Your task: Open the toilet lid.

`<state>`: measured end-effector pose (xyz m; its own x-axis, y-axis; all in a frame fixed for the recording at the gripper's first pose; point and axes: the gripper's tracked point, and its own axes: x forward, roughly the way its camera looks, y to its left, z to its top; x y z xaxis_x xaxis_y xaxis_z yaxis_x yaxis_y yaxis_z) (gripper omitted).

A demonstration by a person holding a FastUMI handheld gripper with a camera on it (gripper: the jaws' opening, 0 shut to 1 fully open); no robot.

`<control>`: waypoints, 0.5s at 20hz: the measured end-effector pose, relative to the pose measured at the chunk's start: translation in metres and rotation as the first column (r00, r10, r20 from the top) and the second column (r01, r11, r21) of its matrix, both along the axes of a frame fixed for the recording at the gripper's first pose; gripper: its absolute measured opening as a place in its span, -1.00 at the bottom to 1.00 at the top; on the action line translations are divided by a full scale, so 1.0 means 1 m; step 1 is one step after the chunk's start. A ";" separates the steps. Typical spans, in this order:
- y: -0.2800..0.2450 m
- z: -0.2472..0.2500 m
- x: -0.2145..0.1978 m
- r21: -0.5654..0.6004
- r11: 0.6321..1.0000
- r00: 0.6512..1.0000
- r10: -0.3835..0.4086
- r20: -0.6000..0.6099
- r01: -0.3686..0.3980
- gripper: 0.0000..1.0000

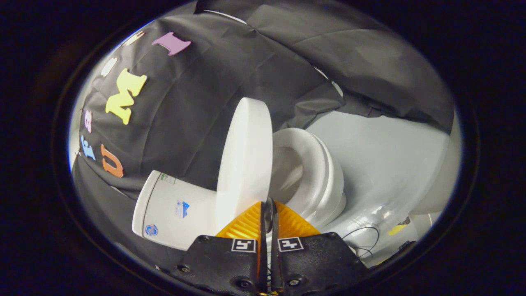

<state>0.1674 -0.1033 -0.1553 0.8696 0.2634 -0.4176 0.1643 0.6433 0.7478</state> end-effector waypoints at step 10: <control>0.030 0.054 -0.008 -0.174 0.985 0.997 0.020 0.071 -0.007 -0.88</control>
